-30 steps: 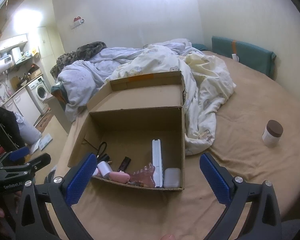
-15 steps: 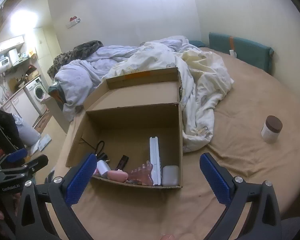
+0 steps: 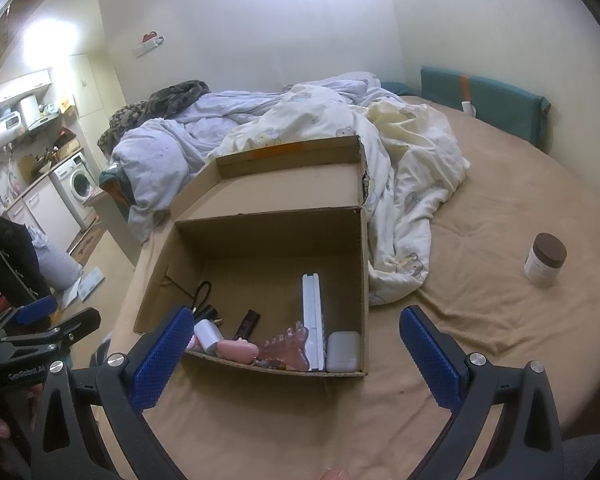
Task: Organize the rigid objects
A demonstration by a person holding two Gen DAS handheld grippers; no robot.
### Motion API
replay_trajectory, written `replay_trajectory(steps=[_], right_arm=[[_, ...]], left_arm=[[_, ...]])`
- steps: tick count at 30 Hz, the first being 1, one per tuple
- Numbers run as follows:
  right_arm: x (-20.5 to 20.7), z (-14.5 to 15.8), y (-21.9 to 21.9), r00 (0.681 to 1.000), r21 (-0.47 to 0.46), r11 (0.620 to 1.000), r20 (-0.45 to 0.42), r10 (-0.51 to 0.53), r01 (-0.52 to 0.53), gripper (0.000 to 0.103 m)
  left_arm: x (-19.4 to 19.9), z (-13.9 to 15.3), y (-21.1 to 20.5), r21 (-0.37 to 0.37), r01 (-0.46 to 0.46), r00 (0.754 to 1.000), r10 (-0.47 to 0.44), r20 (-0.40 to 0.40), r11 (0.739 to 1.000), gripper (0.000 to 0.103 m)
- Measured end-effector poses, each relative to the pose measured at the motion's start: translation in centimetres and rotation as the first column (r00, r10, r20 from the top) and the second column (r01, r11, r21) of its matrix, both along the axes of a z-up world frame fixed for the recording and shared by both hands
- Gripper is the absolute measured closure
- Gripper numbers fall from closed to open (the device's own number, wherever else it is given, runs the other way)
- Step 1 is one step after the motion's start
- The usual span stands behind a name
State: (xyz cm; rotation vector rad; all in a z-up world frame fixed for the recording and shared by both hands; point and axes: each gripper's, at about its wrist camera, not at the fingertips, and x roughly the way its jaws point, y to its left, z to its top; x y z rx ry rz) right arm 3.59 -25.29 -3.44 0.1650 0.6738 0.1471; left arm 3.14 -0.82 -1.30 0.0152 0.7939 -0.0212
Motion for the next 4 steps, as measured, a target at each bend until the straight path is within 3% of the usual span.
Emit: replay_trajectory(steps=[4], right_arm=[[-0.08,0.22,0.45,1.0,-0.008,1.0,0.01,0.013,-0.013,0.0]], left_arm=[[0.14,-0.14,0.22,-0.019,0.01,1.0,-0.01,-0.007,1.0,0.0]])
